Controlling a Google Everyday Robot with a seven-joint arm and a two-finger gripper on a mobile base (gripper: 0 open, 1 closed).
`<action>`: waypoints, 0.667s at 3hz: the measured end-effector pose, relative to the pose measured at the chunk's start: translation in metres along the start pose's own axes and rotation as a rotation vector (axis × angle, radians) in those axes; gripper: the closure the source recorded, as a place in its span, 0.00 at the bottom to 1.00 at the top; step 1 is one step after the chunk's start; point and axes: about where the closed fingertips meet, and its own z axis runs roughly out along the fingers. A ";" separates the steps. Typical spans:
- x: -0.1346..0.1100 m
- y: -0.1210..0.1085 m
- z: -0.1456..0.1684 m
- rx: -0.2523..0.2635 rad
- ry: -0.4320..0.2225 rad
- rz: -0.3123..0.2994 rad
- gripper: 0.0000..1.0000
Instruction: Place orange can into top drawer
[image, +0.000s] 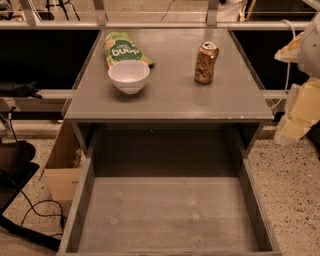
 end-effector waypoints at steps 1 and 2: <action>-0.001 -0.001 0.000 0.003 -0.005 -0.001 0.00; -0.006 -0.024 0.013 0.016 -0.099 0.023 0.00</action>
Offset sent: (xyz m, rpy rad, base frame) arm 0.0735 -0.0018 -0.0122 0.2507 -0.0822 0.0109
